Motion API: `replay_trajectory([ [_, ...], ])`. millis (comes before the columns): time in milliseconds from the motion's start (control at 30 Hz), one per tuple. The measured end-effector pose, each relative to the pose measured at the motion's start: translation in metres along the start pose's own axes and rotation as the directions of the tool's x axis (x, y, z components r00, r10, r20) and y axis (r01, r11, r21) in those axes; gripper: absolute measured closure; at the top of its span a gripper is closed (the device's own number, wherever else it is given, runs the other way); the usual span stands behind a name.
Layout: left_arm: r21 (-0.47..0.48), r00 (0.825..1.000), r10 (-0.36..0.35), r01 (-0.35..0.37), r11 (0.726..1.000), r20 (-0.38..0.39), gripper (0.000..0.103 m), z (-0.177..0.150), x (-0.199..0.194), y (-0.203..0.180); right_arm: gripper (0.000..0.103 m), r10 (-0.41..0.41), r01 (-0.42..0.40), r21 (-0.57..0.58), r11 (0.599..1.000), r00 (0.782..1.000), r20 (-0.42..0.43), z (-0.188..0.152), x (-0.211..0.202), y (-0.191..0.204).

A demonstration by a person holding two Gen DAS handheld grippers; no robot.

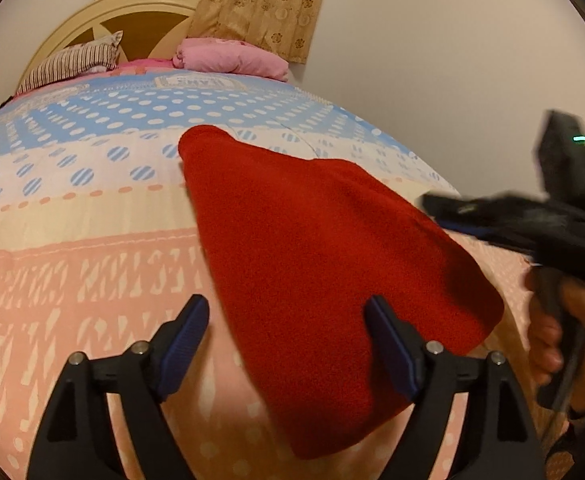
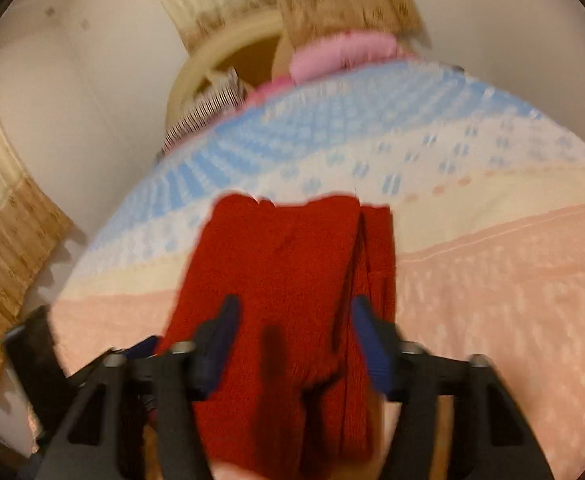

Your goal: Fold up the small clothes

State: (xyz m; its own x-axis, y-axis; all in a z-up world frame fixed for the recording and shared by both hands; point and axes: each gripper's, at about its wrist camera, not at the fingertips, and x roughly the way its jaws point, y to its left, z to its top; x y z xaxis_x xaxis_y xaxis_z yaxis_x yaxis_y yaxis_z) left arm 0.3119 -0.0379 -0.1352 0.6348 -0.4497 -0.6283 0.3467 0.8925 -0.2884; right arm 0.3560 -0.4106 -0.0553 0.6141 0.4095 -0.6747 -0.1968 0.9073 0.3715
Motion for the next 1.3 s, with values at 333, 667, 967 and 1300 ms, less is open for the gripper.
replay_trajectory([
  [333, -0.004, 0.999, -0.039, 0.039, 0.999, -0.032, 0.008, -0.004, 0.003, -0.004, 0.097, -0.059, 0.061, -0.088, 0.994, 0.998, 0.028, 0.0, -0.007, -0.001],
  [667, 0.017, 0.994, -0.039, 0.041, 0.999, -0.1, 0.006, -0.009, 0.011, -0.011, 0.091, -0.045, 0.045, 0.005, 0.999, 0.999, 0.008, -0.007, 0.001, -0.023],
  [967, 0.001, 0.993, -0.034, 0.035, 0.999, -0.111, 0.006, -0.011, 0.012, -0.01, 0.058, 0.075, -0.064, -0.113, 0.991, 0.993, 0.09, -0.038, -0.067, 0.022],
  [1300, -0.078, 0.998, -0.035, 0.031, 0.996, -0.05, 0.0, -0.008, 0.002, 0.006, 0.064, -0.003, -0.006, -0.084, 0.996, 0.994, -0.107, -0.065, -0.026, -0.005],
])
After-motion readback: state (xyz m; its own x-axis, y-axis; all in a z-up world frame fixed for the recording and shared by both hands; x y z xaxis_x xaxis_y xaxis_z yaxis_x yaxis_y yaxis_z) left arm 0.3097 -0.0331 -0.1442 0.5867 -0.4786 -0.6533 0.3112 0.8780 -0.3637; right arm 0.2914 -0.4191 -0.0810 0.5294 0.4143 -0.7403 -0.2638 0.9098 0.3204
